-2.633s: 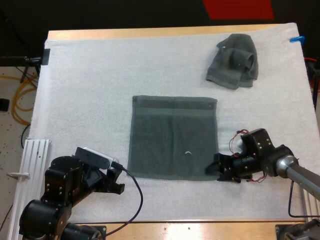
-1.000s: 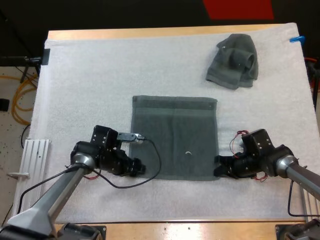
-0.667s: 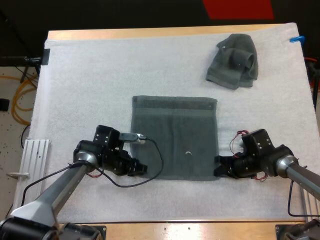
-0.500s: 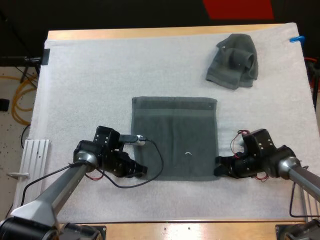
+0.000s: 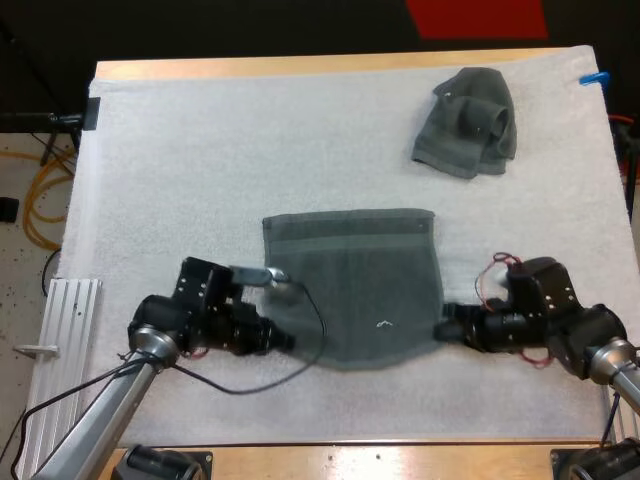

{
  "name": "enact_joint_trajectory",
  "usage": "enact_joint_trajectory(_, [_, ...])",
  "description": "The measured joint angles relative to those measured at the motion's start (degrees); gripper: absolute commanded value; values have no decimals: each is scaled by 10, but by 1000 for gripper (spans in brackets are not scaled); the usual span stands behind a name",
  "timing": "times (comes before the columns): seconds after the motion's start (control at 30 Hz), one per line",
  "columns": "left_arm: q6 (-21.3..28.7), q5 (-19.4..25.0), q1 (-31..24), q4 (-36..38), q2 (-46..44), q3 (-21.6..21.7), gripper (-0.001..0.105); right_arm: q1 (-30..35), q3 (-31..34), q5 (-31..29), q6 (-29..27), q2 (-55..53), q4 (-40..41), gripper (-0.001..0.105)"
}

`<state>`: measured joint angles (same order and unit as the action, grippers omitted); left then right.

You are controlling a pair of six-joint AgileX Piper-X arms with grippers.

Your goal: Pick towel from pile fold and stack

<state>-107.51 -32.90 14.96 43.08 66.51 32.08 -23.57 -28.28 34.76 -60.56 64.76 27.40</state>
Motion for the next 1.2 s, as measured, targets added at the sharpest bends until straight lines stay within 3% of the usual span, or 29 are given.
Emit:
enact_joint_trajectory(0.23, [-68, -85, -87, -152, 44, 0, 0, 0, -11, -16, 157, 109, -207, 0])
enact_joint_trajectory(0.4, [-99, -144, -129, -249, 108, 0, 0, 0, -57, -59, 193, 192, -324, 0])
enact_joint_trajectory(0.63, [-138, -177, -150, -343, 178, 0, 0, 0, -105, -126, 202, 248, -345, 0])
enact_joint_trajectory(0.83, [-142, -179, -150, -368, 198, 17, 0, 0, -105, -194, 207, 249, -340, 0])
enact_joint_trajectory(1.2, [-142, -178, -150, -392, 201, 46, 0, 0, -105, -247, 207, 249, -340, 0])
